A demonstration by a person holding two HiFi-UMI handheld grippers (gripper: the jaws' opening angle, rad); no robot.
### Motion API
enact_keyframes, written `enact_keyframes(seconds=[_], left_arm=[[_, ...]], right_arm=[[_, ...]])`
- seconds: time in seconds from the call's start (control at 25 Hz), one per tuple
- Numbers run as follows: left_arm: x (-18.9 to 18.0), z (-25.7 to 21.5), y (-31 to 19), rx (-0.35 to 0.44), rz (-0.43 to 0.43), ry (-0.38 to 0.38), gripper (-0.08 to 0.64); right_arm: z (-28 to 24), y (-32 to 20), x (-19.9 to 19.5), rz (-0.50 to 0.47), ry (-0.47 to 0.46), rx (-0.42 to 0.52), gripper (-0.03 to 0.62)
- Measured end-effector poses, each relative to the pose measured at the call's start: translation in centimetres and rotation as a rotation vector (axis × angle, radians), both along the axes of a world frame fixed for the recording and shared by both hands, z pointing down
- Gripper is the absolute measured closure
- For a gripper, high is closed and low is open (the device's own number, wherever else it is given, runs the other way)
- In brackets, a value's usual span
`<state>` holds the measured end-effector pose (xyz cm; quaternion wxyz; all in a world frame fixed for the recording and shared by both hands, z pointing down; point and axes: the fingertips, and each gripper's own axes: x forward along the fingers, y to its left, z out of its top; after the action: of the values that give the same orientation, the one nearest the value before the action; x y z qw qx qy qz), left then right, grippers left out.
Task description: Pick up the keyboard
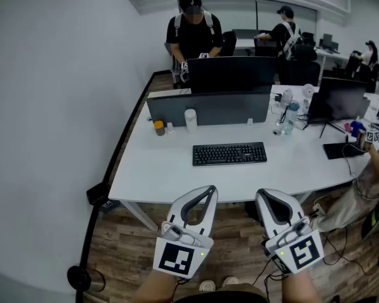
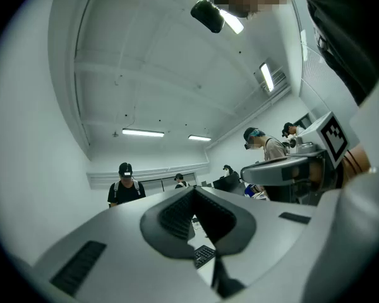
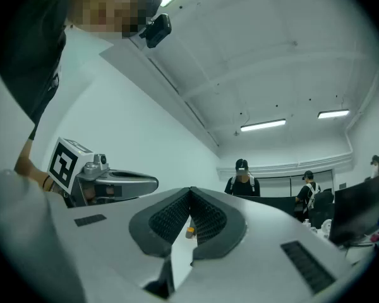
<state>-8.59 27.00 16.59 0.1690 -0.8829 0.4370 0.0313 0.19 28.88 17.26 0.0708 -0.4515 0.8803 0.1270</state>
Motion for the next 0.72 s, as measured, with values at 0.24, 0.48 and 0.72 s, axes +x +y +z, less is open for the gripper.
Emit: enact_keyframes(seconds=[0.24, 0.48, 0.72], left_arm=[[0.9, -0.2, -0.3, 0.008, 0.009, -0.017, 0.552], [1.6, 0.1, -0.5, -0.002, 0.004, -0.006, 0.552], [2.3, 0.2, -0.5, -0.013, -0.008, 0.004, 0.552]], right_arm=[[0.3, -0.4, 0.5, -0.014, 0.014, -0.007, 0.560], [0.4, -0.7, 1.3, -0.020, 0.002, -0.003, 0.560], [0.7, -1.0, 2.6, -0.032, -0.037, -0.022, 0.560]])
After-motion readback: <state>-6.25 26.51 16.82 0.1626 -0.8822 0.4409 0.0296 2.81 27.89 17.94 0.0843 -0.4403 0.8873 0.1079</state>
